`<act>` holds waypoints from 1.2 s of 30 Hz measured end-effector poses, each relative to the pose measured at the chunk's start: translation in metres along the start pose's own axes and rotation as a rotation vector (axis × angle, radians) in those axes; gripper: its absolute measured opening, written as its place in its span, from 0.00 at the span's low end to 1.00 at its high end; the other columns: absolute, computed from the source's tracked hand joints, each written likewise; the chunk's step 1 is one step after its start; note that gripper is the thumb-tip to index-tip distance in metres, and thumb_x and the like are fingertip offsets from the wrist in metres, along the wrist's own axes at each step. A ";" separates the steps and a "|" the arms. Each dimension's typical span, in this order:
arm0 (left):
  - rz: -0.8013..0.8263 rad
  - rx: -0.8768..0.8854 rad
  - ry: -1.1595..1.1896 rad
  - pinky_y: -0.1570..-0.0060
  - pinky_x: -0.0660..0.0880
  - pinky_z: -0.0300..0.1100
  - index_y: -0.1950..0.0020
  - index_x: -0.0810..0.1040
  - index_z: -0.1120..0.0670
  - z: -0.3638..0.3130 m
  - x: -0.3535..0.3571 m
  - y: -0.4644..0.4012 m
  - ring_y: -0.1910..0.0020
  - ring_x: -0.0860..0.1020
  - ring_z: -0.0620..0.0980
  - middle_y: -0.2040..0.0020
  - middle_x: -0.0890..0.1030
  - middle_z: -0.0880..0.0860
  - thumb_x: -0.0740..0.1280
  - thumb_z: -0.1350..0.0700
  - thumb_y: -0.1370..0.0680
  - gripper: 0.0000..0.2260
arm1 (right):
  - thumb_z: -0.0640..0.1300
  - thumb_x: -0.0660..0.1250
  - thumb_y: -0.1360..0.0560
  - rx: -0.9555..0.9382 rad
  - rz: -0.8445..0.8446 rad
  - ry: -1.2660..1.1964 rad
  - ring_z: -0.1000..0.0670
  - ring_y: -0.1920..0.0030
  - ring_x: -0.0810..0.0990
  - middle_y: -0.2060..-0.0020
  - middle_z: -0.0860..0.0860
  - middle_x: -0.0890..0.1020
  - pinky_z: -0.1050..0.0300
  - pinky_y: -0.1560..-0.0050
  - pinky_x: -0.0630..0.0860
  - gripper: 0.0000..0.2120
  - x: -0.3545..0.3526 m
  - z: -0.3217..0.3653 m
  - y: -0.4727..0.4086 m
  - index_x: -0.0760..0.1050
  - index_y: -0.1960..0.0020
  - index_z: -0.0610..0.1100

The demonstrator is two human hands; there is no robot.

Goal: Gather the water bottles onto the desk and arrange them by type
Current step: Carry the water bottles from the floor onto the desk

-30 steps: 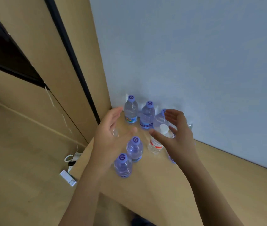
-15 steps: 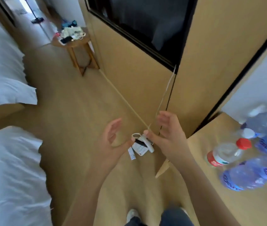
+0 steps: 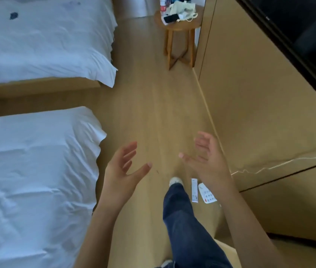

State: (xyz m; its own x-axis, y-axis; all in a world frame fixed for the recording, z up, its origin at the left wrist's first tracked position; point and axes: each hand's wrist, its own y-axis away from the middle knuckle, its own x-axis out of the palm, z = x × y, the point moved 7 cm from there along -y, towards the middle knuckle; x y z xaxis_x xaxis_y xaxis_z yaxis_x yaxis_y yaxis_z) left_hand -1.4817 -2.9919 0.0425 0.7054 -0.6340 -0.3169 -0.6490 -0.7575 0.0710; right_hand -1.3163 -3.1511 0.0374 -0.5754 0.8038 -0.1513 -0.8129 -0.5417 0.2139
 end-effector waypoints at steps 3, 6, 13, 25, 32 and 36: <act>-0.019 -0.022 -0.003 0.37 0.72 0.36 0.35 0.76 0.46 -0.001 0.009 -0.072 0.38 0.77 0.36 0.38 0.79 0.39 0.78 0.55 0.29 0.24 | 0.43 0.79 0.32 -0.007 0.018 0.000 0.58 0.37 0.74 0.38 0.55 0.75 0.51 0.32 0.71 0.33 0.011 0.008 -0.080 0.67 0.32 0.51; -0.008 -0.022 -0.043 0.34 0.72 0.41 0.35 0.75 0.46 -0.016 0.024 -0.155 0.37 0.76 0.37 0.37 0.78 0.40 0.78 0.55 0.29 0.25 | 0.42 0.79 0.32 -0.026 0.023 -0.005 0.55 0.36 0.74 0.37 0.53 0.75 0.48 0.32 0.71 0.32 0.014 0.028 -0.166 0.67 0.33 0.52; -0.011 0.026 -0.040 0.33 0.72 0.44 0.36 0.75 0.45 -0.061 0.051 -0.319 0.37 0.76 0.37 0.37 0.78 0.40 0.78 0.54 0.29 0.24 | 0.44 0.79 0.32 -0.061 0.038 0.022 0.54 0.36 0.75 0.36 0.52 0.75 0.50 0.33 0.72 0.33 0.019 0.082 -0.325 0.67 0.33 0.53; -0.049 0.000 0.027 0.36 0.73 0.39 0.39 0.75 0.42 -0.050 0.022 -0.600 0.39 0.76 0.36 0.37 0.78 0.41 0.78 0.56 0.29 0.23 | 0.48 0.78 0.31 -0.068 0.040 0.173 0.53 0.35 0.74 0.36 0.55 0.74 0.48 0.33 0.73 0.31 0.102 0.135 -0.573 0.66 0.34 0.57; -0.062 0.058 0.013 0.33 0.71 0.42 0.36 0.75 0.47 -0.077 -0.038 -0.802 0.37 0.75 0.36 0.37 0.78 0.42 0.78 0.57 0.29 0.24 | 0.50 0.77 0.31 -0.112 0.058 0.214 0.53 0.34 0.72 0.35 0.55 0.74 0.47 0.32 0.71 0.33 0.194 0.207 -0.739 0.67 0.31 0.54; -0.051 0.049 0.016 0.34 0.71 0.42 0.36 0.75 0.47 -0.078 -0.054 -0.879 0.37 0.75 0.35 0.37 0.78 0.40 0.77 0.57 0.28 0.23 | 0.49 0.77 0.30 -0.098 0.073 0.242 0.53 0.34 0.72 0.34 0.54 0.73 0.48 0.32 0.72 0.33 0.231 0.229 -0.814 0.67 0.30 0.52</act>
State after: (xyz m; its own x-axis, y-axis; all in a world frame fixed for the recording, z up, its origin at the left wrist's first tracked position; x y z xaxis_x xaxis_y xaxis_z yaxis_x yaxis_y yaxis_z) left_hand -0.9270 -2.3039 0.0712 0.7422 -0.5973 -0.3040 -0.6249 -0.7807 0.0083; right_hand -0.7668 -2.4683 0.0495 -0.6279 0.6860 -0.3676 -0.7666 -0.6267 0.1399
